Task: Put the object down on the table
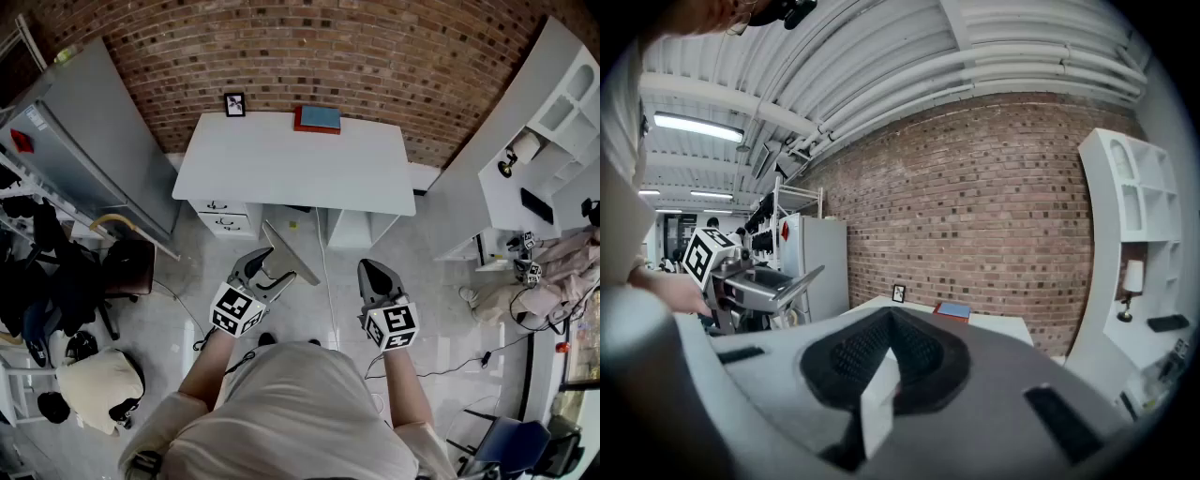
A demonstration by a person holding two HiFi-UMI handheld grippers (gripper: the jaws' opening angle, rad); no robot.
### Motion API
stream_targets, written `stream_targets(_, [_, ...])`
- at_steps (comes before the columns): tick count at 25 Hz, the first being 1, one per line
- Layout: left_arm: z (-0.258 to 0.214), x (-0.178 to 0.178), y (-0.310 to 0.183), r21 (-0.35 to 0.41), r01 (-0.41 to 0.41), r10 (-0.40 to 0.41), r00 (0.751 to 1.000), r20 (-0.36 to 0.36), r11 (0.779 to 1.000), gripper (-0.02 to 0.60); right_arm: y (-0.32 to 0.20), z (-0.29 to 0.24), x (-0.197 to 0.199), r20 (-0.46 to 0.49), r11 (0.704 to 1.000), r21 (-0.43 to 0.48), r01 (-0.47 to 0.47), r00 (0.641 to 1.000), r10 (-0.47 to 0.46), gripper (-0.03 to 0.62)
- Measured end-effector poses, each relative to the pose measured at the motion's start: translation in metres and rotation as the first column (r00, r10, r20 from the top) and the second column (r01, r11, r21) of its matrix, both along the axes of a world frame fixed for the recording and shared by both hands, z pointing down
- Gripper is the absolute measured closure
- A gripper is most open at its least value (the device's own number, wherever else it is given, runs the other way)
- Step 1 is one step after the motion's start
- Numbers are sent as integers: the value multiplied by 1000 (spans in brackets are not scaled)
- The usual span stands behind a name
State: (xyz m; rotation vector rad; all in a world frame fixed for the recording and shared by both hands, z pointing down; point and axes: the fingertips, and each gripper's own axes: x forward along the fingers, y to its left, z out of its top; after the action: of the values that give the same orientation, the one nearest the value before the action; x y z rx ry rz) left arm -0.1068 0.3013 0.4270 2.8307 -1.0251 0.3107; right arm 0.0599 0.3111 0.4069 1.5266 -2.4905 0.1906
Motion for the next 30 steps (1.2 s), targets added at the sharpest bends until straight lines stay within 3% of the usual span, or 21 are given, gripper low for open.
stream_targets(14, [2, 17, 7, -1, 10, -10, 1000, 0, 1000, 305, 2, 0, 17, 36, 1000, 1, -7, 999, 7, 591])
stream_targets(30, [18, 50, 15, -38, 84, -84, 996, 5, 996, 305, 5, 25, 63, 69, 998, -45, 32, 997, -29, 591])
